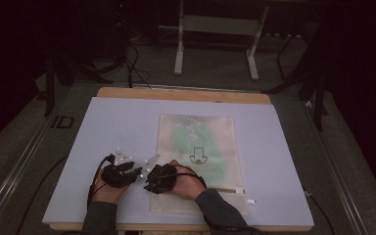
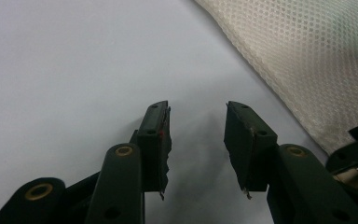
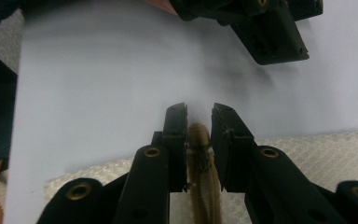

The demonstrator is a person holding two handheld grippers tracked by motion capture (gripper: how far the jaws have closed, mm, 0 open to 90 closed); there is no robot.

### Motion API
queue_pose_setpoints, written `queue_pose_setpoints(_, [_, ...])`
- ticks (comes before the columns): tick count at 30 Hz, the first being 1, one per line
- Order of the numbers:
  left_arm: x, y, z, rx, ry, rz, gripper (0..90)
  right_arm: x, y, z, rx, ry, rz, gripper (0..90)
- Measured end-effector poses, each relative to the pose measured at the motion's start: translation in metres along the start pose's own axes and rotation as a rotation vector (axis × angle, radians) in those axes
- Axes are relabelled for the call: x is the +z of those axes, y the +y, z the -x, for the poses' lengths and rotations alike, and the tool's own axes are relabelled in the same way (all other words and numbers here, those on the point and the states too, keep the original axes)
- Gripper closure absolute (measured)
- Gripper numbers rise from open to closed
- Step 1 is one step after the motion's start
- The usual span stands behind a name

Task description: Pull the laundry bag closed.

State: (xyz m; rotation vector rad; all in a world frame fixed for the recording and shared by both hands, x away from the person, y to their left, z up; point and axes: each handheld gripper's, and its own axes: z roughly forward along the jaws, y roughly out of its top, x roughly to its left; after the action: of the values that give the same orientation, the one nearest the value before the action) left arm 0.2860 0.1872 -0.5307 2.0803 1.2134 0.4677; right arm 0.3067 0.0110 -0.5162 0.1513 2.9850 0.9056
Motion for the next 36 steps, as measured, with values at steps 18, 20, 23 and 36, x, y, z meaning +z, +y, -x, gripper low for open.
queue_pose_setpoints(18, [0.001,0.0,0.0,0.0,0.0,-0.003,59.8,0.004,0.003,0.0,-0.012,-0.028,-0.009,81.4])
queue_pose_setpoints(20, [0.001,0.0,0.0,0.002,0.001,-0.004,59.8,0.003,0.003,0.0,-0.012,-0.029,-0.007,81.4])
queue_pose_setpoints(23, [0.001,0.0,0.0,0.0,0.001,-0.004,59.8,0.002,0.004,-0.001,-0.01,-0.031,0.001,81.4])
queue_pose_setpoints(36, [0.001,0.0,0.001,0.001,0.0,-0.008,59.7,-0.023,-0.003,-0.003,-0.005,-0.041,0.061,81.5])
